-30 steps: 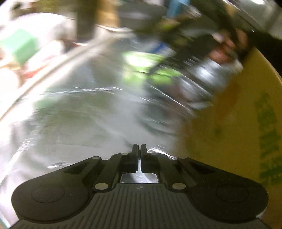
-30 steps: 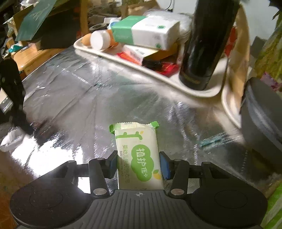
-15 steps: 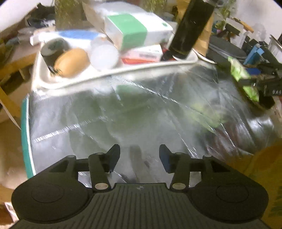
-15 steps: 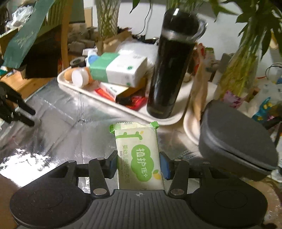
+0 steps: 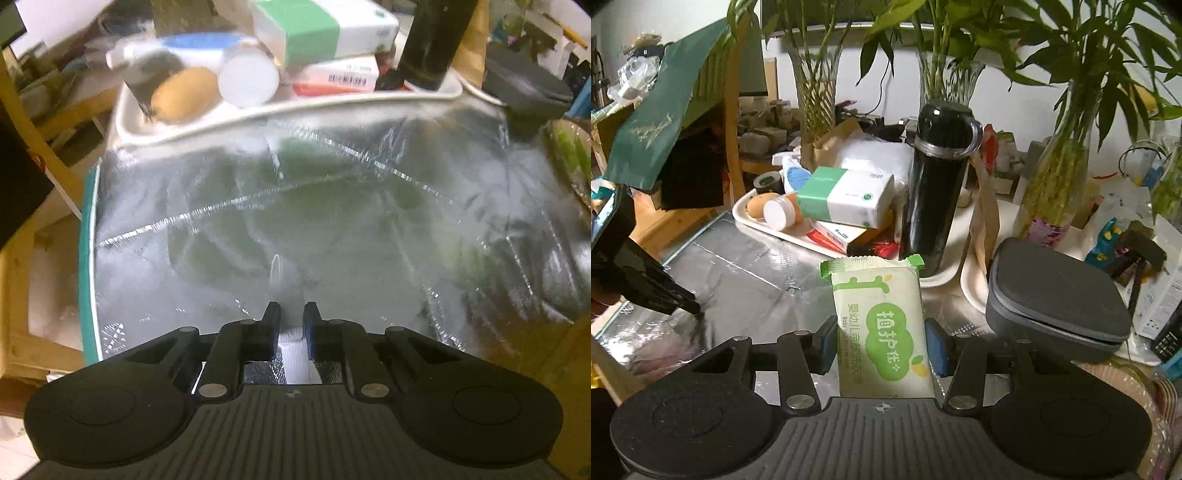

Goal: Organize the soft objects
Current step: 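Lift the white strap with the left tool, then carry strap and wipes packet over the box and open both tools to drop them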

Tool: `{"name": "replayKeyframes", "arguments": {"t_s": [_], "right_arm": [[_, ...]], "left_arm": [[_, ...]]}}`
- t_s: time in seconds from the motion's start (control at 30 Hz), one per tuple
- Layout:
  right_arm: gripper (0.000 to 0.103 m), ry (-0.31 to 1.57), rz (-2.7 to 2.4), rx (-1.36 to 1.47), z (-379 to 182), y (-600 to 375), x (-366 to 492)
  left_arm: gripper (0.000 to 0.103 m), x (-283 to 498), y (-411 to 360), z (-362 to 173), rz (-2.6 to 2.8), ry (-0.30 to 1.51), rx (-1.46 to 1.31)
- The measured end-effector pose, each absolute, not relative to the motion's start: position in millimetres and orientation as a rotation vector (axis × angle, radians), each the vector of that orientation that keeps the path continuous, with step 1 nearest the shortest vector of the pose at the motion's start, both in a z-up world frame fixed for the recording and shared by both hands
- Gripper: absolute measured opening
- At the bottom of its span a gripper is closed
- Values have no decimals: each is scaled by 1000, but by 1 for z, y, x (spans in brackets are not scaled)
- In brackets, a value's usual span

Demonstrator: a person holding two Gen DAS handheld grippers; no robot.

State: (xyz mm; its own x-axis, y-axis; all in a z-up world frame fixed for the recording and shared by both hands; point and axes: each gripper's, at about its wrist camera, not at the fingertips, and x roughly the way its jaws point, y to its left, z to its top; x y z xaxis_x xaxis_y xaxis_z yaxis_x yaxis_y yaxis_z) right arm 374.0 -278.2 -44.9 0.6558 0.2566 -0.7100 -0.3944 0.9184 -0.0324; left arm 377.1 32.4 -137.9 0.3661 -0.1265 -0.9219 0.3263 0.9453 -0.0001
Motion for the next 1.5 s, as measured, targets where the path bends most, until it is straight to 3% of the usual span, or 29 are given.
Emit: {"name": "replayKeyframes", "arguments": {"t_s": [0.9, 1.5], "right_arm": [[51, 725, 457, 15, -4, -254, 274], [51, 772, 385, 123, -6, -266, 220]], "left_arm": [[14, 262, -15, 27, -204, 708, 305], [14, 189, -29, 38, -424, 854, 117]]}}
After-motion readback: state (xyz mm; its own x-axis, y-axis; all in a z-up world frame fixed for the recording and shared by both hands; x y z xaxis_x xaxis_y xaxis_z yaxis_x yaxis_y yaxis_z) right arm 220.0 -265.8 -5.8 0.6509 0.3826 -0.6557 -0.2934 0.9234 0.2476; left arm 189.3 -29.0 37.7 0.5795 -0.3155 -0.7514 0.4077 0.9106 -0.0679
